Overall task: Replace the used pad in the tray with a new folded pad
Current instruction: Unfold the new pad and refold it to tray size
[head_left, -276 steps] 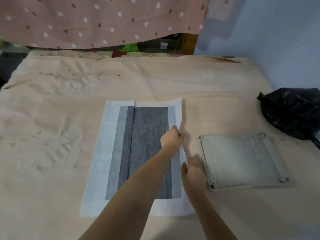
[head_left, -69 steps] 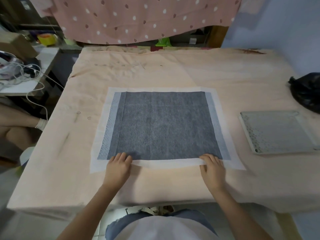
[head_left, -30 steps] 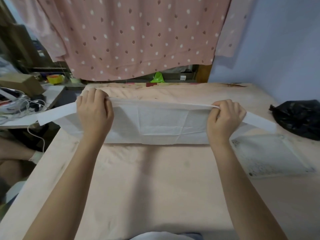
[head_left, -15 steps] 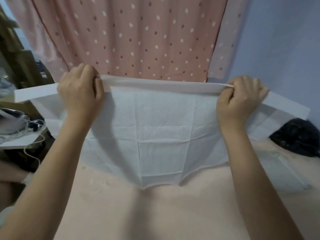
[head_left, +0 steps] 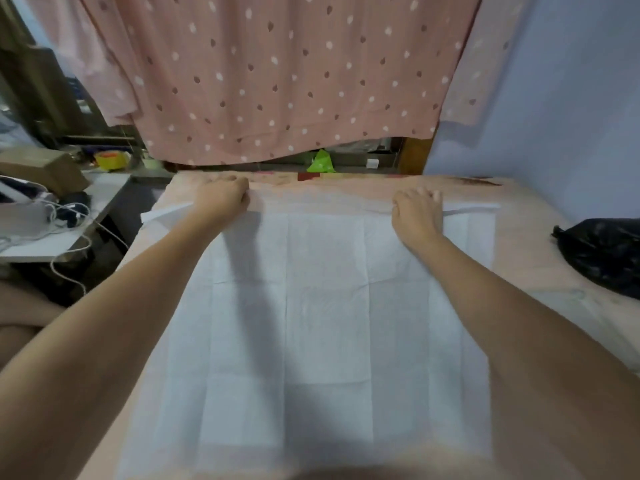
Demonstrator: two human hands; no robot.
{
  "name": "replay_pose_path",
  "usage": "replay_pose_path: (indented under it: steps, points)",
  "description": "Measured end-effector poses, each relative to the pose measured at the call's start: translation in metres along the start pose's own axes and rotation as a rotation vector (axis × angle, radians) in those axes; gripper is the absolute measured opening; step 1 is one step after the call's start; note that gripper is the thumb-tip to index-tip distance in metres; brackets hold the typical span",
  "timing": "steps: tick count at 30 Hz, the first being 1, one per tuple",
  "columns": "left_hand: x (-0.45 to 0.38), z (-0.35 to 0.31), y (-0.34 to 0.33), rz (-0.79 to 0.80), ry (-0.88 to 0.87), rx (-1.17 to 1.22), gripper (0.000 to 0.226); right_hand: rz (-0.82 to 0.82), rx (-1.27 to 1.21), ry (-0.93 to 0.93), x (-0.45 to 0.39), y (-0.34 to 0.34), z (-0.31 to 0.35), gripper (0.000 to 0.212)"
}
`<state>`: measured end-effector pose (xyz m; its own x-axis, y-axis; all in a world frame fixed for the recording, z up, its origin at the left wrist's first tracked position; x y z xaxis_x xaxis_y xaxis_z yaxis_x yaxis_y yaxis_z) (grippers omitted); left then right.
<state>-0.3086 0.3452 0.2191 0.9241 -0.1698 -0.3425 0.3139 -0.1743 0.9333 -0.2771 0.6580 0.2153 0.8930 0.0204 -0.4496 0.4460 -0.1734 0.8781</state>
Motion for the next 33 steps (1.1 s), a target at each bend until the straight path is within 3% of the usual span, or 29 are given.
replay_pose_path:
  steps: [5,10,15,19,22,25,33]
  points:
    - [0.003,0.004,-0.082,0.218,0.058,-0.071,0.026,0.208,0.063,0.078,0.002,-0.075,0.013,0.028]
    - [0.01,0.012,-0.145,0.276,0.123,-0.083,0.03,0.349,0.054,0.101,0.014,-0.139,0.018,0.029]
    - [0.031,0.015,-0.19,0.319,0.221,0.079,0.046,0.44,-0.053,0.007,0.036,-0.184,0.013,0.041]
    - [0.118,-0.03,-0.231,0.483,0.072,0.119,0.057,0.597,-0.15,-0.029,0.114,-0.214,0.046,0.058]
    - [0.189,-0.062,-0.237,0.499,-0.039,0.204,0.059,0.557,-0.203,-0.01,0.181,-0.207,0.073,0.059]
    - [0.222,-0.065,-0.239,0.478,-0.013,0.198,0.057,0.515,-0.241,-0.024,0.225,-0.199,0.084,0.058]
    - [0.225,-0.062,-0.255,0.519,0.077,0.161,0.057,0.496,-0.251,-0.014,0.228,-0.205,0.081,0.054]
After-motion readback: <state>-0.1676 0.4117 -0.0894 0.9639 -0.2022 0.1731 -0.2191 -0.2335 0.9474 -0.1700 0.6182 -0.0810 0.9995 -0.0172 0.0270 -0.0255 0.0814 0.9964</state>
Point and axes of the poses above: each hand's wrist, its own x-axis away from the middle knuckle, its own y-axis out of the back of the hand, z = x × y, the point moved 9 cm from there along -x, towards the middle knuckle, and after that the axes turned 5 degrees about x, right-handed, at the moved point
